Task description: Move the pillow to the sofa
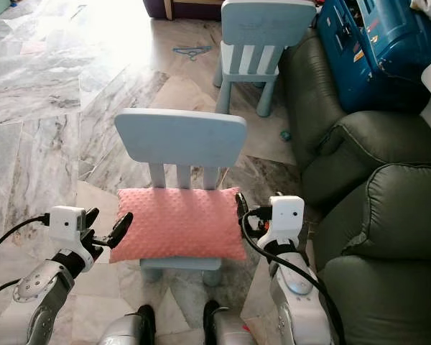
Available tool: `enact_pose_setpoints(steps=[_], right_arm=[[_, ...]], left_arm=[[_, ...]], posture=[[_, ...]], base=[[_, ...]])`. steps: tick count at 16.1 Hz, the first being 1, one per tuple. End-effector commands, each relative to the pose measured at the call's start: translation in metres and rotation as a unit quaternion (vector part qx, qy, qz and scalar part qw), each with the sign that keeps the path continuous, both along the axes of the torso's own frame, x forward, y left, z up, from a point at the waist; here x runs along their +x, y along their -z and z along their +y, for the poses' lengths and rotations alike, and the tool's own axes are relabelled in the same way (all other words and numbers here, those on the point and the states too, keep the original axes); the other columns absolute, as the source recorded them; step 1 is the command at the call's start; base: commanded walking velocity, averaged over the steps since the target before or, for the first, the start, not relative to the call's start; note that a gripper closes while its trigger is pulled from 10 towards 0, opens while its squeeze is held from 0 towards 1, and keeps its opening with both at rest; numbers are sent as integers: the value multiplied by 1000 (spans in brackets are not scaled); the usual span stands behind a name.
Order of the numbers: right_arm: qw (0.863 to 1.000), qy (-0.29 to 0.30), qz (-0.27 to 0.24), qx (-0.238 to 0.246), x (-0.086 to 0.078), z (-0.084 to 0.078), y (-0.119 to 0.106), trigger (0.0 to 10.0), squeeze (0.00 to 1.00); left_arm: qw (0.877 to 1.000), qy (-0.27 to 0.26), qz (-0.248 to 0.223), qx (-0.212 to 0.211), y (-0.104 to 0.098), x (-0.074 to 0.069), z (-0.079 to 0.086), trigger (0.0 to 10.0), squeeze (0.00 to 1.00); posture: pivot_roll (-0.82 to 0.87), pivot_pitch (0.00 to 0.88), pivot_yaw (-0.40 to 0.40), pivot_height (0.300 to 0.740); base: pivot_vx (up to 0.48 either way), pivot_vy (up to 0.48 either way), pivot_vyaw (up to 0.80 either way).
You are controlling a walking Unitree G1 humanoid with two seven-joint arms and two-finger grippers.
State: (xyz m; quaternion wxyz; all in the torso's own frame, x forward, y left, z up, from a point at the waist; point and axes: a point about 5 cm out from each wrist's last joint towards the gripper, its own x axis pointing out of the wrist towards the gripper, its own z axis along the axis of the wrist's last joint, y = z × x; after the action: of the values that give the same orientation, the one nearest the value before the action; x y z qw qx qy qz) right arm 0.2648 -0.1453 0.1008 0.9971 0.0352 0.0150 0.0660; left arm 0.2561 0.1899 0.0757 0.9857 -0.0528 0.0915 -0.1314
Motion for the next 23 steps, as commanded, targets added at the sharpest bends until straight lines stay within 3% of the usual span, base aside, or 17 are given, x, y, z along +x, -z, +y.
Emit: enact_pose_setpoints(steps=[1, 19, 23], right_arm=[[1000, -5, 8, -3, -5, -1, 2, 10000, 0], [999, -19, 25, -6, -15, 1, 4, 10000, 0], [999, -22, 26, -6, -16, 1, 4, 10000, 0]], left_arm=[[1000, -1, 1, 4, 1, -3, 1, 10000, 0], [1000, -1, 16, 6, 6, -12, 0, 10000, 0], [1000, 1, 18, 6, 6, -13, 0, 10000, 0]], posture=[[0, 287, -41, 740], [-10, 322, -51, 740], [-11, 326, -51, 680]], base=[[0, 0, 0], [0, 0, 0], [0, 0, 0]])
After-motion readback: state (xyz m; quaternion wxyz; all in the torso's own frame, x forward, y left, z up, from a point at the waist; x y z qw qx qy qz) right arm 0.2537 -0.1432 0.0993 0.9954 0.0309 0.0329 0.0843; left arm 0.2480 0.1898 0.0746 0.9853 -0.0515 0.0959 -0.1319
